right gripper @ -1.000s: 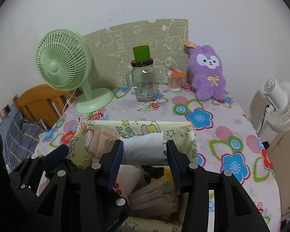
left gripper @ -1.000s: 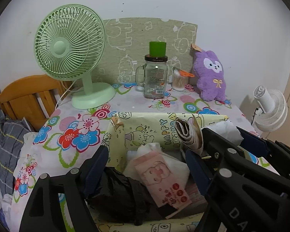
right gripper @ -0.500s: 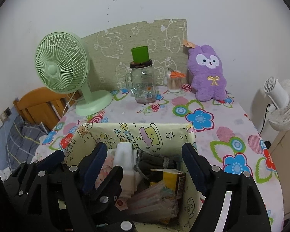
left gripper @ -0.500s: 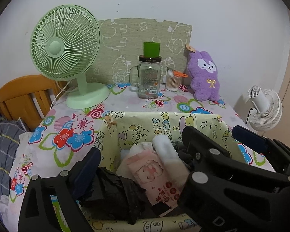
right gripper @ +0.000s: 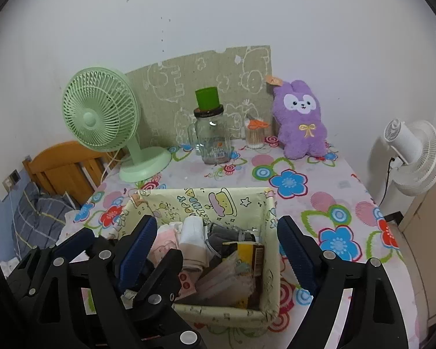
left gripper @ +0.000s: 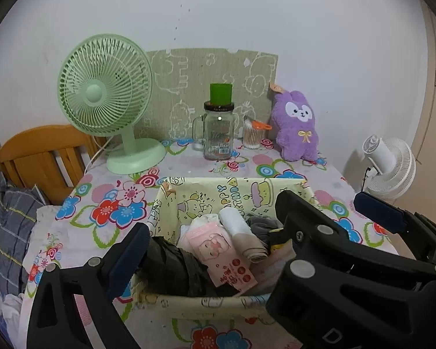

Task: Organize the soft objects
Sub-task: 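Open both tools and withdraw them from the fabric box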

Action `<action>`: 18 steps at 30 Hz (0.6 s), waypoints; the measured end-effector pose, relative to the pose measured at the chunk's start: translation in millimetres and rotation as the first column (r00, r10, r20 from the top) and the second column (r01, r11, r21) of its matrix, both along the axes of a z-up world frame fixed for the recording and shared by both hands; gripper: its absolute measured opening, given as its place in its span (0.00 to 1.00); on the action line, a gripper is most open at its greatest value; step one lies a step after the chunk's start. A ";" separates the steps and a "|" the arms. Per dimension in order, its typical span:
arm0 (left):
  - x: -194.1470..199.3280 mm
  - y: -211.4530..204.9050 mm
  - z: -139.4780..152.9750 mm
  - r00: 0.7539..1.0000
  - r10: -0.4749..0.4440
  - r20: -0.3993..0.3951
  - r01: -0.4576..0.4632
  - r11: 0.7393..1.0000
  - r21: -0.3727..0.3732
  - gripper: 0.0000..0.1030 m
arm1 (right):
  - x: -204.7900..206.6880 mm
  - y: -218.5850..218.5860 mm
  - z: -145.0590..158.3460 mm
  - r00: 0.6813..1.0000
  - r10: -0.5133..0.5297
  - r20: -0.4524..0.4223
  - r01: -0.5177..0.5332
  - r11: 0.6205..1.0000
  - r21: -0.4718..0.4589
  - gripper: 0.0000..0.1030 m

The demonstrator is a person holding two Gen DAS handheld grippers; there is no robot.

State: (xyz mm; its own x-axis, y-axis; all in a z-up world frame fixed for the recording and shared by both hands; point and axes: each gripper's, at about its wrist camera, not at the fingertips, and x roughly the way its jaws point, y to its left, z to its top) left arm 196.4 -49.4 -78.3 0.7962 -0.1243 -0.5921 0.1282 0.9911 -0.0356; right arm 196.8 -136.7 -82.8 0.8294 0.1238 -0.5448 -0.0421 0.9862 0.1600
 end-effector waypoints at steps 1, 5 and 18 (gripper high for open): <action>-3.2 -0.6 2.4 1.000 -0.001 0.006 0.001 1.000 0.000 0.97 | -3.9 -0.9 2.3 1.000 -0.002 0.006 0.002 1.000 0.000 0.85; -18.2 -2.0 11.0 1.000 -0.007 0.029 0.007 1.000 0.003 0.97 | -21.8 -2.6 10.9 1.000 -0.012 0.029 0.012 1.000 -0.001 0.87; -68.9 1.3 27.5 0.998 0.018 0.068 -0.019 1.000 0.014 1.00 | -76.5 0.2 28.1 0.997 -0.032 0.070 0.035 0.999 -0.041 0.92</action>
State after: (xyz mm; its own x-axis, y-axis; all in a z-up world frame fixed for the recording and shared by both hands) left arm 127.5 -48.1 -50.8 0.8367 -0.1009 -0.5382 0.1114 0.9937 -0.0132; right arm 120.3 -136.5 -54.7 0.8688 0.0736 -0.4896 -0.0186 0.9930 0.1163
